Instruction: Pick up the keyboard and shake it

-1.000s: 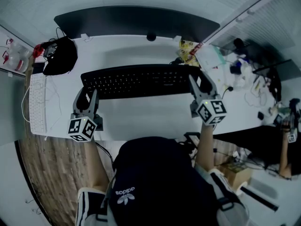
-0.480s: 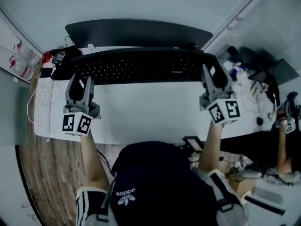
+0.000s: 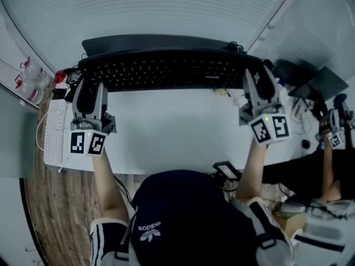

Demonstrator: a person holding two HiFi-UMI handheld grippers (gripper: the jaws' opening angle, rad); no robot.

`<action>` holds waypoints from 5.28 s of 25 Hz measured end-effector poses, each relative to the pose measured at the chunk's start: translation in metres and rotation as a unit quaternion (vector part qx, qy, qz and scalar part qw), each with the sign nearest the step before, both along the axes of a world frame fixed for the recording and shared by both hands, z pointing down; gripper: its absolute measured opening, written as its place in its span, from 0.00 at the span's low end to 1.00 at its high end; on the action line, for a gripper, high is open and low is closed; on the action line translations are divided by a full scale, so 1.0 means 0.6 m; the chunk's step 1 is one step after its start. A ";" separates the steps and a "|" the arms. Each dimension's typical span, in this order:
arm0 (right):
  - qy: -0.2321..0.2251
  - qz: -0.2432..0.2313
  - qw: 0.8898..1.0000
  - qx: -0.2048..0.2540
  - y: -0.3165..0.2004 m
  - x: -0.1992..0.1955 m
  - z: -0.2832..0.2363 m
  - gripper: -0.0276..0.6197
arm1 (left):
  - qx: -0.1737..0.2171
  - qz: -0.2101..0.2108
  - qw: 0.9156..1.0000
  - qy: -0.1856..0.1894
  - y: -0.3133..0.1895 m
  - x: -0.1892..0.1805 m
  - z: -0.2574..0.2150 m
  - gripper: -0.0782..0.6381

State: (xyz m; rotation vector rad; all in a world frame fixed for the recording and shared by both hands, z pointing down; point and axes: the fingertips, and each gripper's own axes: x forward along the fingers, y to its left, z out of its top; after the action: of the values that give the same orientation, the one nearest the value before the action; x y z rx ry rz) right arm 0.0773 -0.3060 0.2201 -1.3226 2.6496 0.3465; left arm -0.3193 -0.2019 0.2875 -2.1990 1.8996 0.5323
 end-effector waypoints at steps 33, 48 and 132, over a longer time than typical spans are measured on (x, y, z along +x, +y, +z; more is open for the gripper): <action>-0.002 -0.035 0.999 0.007 0.026 -0.046 -0.007 0.29 | -0.043 0.039 0.995 0.085 -0.007 -0.043 0.097 0.42; -0.054 -0.035 0.998 -0.012 0.022 -0.032 0.014 0.28 | -0.023 0.031 0.998 0.046 -0.001 -0.051 0.039 0.42; -0.179 0.005 0.978 -0.107 0.087 0.023 0.172 0.24 | 0.039 0.116 0.991 -0.053 0.009 -0.012 -0.145 0.41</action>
State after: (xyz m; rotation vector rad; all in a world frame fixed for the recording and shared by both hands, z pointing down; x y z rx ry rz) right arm 0.0914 -0.2538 0.3236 -1.3103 2.4254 -0.1693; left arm -0.3267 -0.1967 0.2002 -2.3600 1.5558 0.5055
